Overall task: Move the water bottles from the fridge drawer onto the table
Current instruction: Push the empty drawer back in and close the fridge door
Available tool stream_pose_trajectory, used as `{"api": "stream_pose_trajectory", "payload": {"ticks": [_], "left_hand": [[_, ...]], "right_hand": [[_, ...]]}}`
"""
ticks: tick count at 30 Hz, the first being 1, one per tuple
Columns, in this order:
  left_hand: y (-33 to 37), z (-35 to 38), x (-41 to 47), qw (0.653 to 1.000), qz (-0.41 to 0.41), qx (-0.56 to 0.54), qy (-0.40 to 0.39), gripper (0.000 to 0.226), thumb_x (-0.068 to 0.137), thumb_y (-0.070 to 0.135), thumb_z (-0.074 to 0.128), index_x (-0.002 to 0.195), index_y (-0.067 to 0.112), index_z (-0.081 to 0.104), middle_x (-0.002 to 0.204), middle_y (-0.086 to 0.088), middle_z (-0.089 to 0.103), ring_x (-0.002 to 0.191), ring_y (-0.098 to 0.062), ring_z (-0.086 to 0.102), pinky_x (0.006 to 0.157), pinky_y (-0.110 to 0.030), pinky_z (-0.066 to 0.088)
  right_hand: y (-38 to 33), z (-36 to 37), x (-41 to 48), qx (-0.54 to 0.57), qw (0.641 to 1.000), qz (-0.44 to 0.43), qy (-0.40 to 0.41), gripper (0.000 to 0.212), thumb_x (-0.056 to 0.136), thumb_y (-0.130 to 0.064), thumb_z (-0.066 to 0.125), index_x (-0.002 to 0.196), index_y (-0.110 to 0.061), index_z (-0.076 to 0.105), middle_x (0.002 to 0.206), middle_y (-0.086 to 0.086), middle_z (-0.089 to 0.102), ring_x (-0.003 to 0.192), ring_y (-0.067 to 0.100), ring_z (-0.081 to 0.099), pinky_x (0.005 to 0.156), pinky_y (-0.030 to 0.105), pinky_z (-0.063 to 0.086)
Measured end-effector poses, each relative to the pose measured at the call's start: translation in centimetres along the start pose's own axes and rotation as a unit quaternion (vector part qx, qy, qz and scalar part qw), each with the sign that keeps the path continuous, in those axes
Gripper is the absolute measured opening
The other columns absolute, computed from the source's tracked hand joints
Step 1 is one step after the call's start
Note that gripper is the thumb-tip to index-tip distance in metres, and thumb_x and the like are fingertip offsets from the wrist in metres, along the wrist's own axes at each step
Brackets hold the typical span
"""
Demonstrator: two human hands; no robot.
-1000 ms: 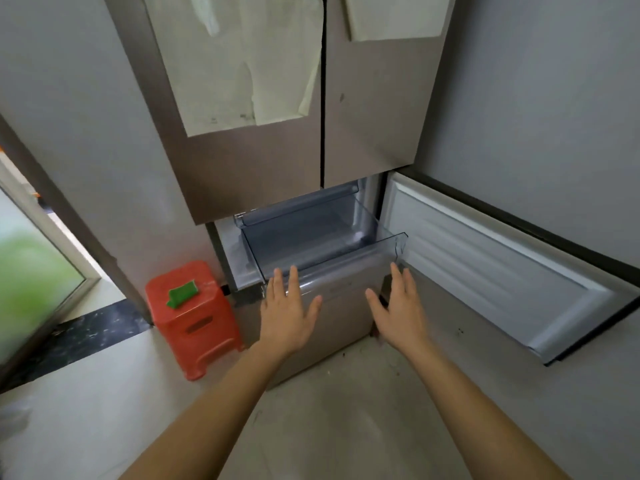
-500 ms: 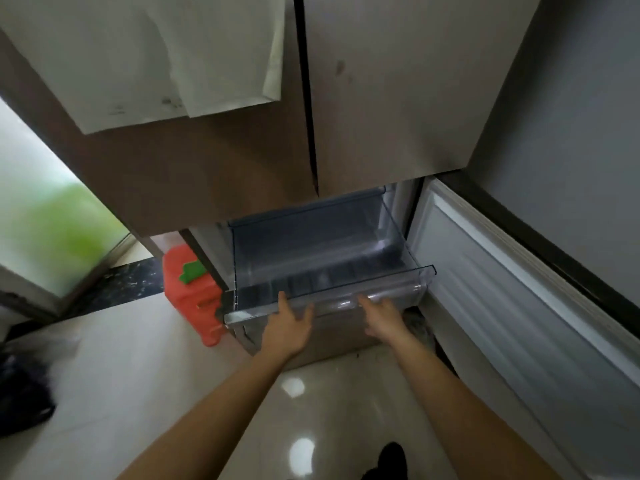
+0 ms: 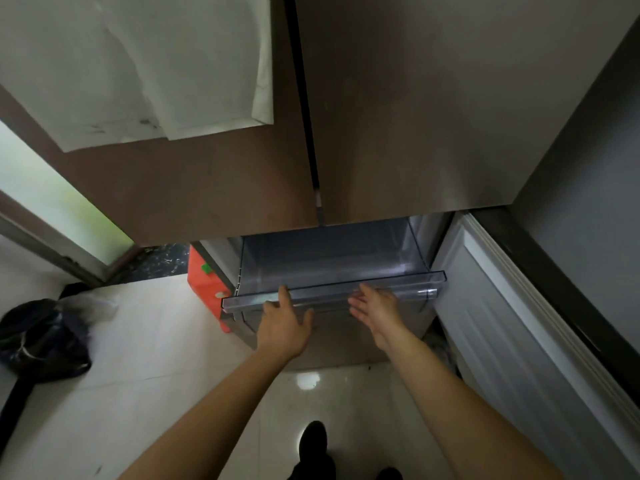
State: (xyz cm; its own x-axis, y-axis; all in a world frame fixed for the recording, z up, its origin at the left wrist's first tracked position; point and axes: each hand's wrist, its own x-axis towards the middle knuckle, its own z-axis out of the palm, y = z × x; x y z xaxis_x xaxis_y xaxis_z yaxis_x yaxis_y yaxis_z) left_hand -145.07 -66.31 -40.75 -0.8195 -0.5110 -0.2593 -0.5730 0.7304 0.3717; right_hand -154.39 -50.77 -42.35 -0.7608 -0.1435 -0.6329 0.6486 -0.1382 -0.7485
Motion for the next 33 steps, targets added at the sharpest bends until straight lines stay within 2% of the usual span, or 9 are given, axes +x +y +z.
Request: {"api": "stream_pose_trajectory", "payload": {"ticks": [6, 8, 12, 17, 19, 24, 28, 30, 33], "left_hand": [[-1.8, 0.1, 3.5, 0.996, 0.072, 0.050, 0.013, 0.100, 0.092, 0.056, 0.053, 0.155, 0.018, -0.014, 0.143, -0.017, 0.034, 0.127, -0.030, 0.046, 0.104, -0.041, 0.042], [-2.7, 0.2, 4.5, 0.992, 0.108, 0.067, 0.020, 0.100, 0.092, 0.053, 0.055, 0.155, 0.015, -0.013, 0.150, -0.018, 0.029, 0.138, -0.033, 0.036, 0.114, -0.044, 0.032], [-4.2, -0.1, 6.8, 0.974, 0.163, 0.155, -0.011, 0.102, 0.092, 0.052, 0.054, 0.155, 0.012, -0.015, 0.164, -0.015, 0.004, 0.152, -0.032, 0.000, 0.121, -0.047, 0.007], [-4.7, -1.7, 10.2, 0.949, 0.195, 0.241, -0.064, 0.084, 0.091, 0.046, 0.053, 0.153, 0.006, 0.012, 0.164, -0.016, -0.007, 0.151, -0.034, -0.014, 0.121, -0.058, 0.004], [-4.6, -2.3, 11.5, 0.942, 0.189, 0.268, -0.077, 0.089, 0.092, 0.045, 0.053, 0.155, 0.007, 0.003, 0.164, -0.014, -0.012, 0.149, -0.033, -0.020, 0.121, -0.059, -0.001], [-3.9, -3.3, 14.3, 0.938, 0.178, 0.286, -0.087, 0.097, 0.090, 0.044, 0.057, 0.157, 0.008, -0.004, 0.165, -0.011, -0.003, 0.152, -0.031, -0.003, 0.121, -0.058, 0.003], [-4.0, -3.3, 15.4, 0.935, 0.184, 0.289, -0.088, 0.096, 0.090, 0.043, 0.058, 0.157, 0.012, -0.004, 0.165, -0.010, -0.001, 0.152, -0.032, 0.000, 0.122, -0.055, 0.002], [-4.6, -3.3, 15.9, 0.931, 0.190, 0.298, -0.091, 0.097, 0.090, 0.044, 0.058, 0.157, 0.015, -0.007, 0.165, -0.010, -0.006, 0.152, -0.033, -0.005, 0.122, -0.053, -0.001], [-5.8, -3.3, 16.5, 0.921, 0.210, 0.318, -0.080, 0.100, 0.089, 0.043, 0.058, 0.157, 0.015, -0.009, 0.165, -0.010, -0.010, 0.152, -0.034, -0.007, 0.121, -0.053, -0.003]], "right_hand": [[-2.1, 1.9, 2.6, -0.054, 0.998, 0.002, 0.014, 0.036, 0.098, -0.029, 0.061, 0.126, -0.012, 0.047, 0.114, 0.009, 0.057, 0.092, 0.015, 0.059, 0.102, 0.038, 0.050], [-2.8, 2.3, 3.8, -0.058, 0.998, 0.002, 0.018, 0.064, 0.095, -0.028, 0.066, 0.147, -0.009, 0.035, 0.123, 0.008, 0.050, 0.100, 0.019, 0.053, 0.105, 0.041, 0.048], [-3.8, 2.4, 5.7, -0.152, 0.988, -0.016, 0.026, 0.047, 0.090, -0.025, 0.069, 0.130, -0.018, 0.045, 0.141, 0.007, 0.044, 0.117, 0.025, 0.048, 0.108, 0.048, 0.044], [-4.1, 3.1, 7.3, -0.204, 0.978, -0.042, 0.015, 0.076, 0.092, -0.007, 0.063, 0.157, -0.018, 0.024, 0.152, 0.006, 0.026, 0.135, 0.032, 0.038, 0.105, 0.037, 0.040], [-4.5, 3.6, 7.6, -0.209, 0.976, -0.055, 0.008, 0.078, 0.092, -0.002, 0.060, 0.157, -0.021, 0.022, 0.153, 0.004, 0.023, 0.136, 0.031, 0.037, 0.098, 0.034, 0.038], [-5.2, 4.7, 8.8, -0.256, 0.964, -0.073, 0.000, 0.077, 0.096, -0.002, 0.051, 0.160, -0.024, 0.014, 0.161, 0.004, 0.026, 0.143, 0.029, 0.034, 0.106, 0.037, 0.039], [-5.4, 5.6, 9.4, -0.315, 0.945, -0.090, -0.006, 0.064, 0.097, -0.007, 0.049, 0.153, -0.029, 0.027, 0.121, 0.002, 0.054, 0.109, 0.029, 0.058, 0.073, 0.034, 0.049], [-5.3, 5.9, 9.6, -0.334, 0.938, -0.095, 0.004, 0.061, 0.098, -0.006, 0.047, 0.151, -0.029, 0.028, 0.108, 0.003, 0.052, 0.101, 0.026, 0.059, 0.082, 0.039, 0.054], [-5.1, 5.9, 9.7, -0.365, 0.924, -0.111, 0.020, 0.058, 0.100, -0.006, 0.045, 0.152, -0.026, 0.028, 0.121, 0.017, 0.055, 0.100, 0.029, 0.060, 0.091, 0.046, 0.053]]}}
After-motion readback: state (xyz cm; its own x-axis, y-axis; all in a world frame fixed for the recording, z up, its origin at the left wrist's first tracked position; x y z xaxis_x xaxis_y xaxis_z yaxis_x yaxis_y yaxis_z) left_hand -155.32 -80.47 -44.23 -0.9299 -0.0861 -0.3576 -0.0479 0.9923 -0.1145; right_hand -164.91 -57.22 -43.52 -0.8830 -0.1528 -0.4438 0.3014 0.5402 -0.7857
